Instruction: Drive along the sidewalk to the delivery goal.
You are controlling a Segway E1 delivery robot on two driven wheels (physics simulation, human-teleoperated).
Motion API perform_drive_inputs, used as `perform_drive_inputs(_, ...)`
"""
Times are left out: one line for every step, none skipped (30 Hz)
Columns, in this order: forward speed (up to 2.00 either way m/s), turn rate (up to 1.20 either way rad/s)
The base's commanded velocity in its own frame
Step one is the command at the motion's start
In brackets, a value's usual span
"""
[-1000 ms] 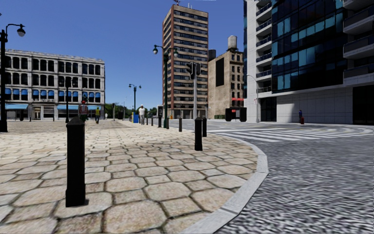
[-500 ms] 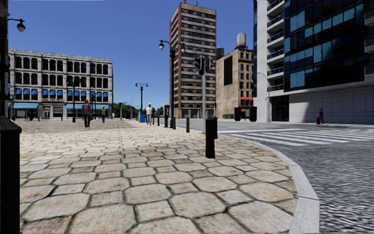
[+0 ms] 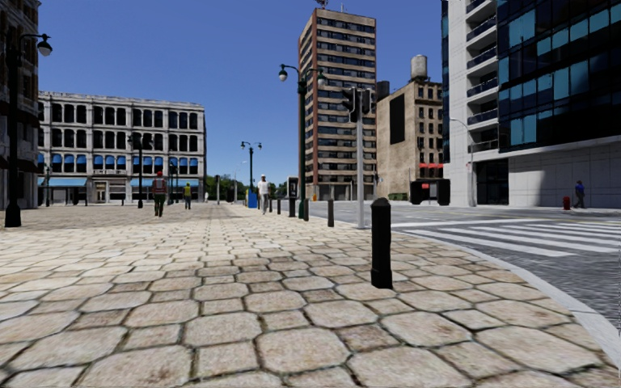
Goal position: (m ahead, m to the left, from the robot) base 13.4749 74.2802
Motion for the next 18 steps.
perform_drive_inputs(1.56,0.43)
perform_drive_inputs(1.56,0.46)
perform_drive_inputs(1.56,0.50)
perform_drive_inputs(1.56,0.56)
perform_drive_inputs(1.56,0.57)
perform_drive_inputs(1.56,0.57)
perform_drive_inputs(1.56,0.58)
perform_drive_inputs(1.56,0.59)
perform_drive_inputs(1.56,0.59)
perform_drive_inputs(1.56,0.59)
perform_drive_inputs(1.56,0.59)
perform_drive_inputs(1.56,0.63)
perform_drive_inputs(1.56,0.68)
perform_drive_inputs(1.56,0.70)
perform_drive_inputs(1.56,0.70)
perform_drive_inputs(1.56,0.70)
perform_drive_inputs(1.56,0.70)
perform_drive_inputs(1.56,0.70)
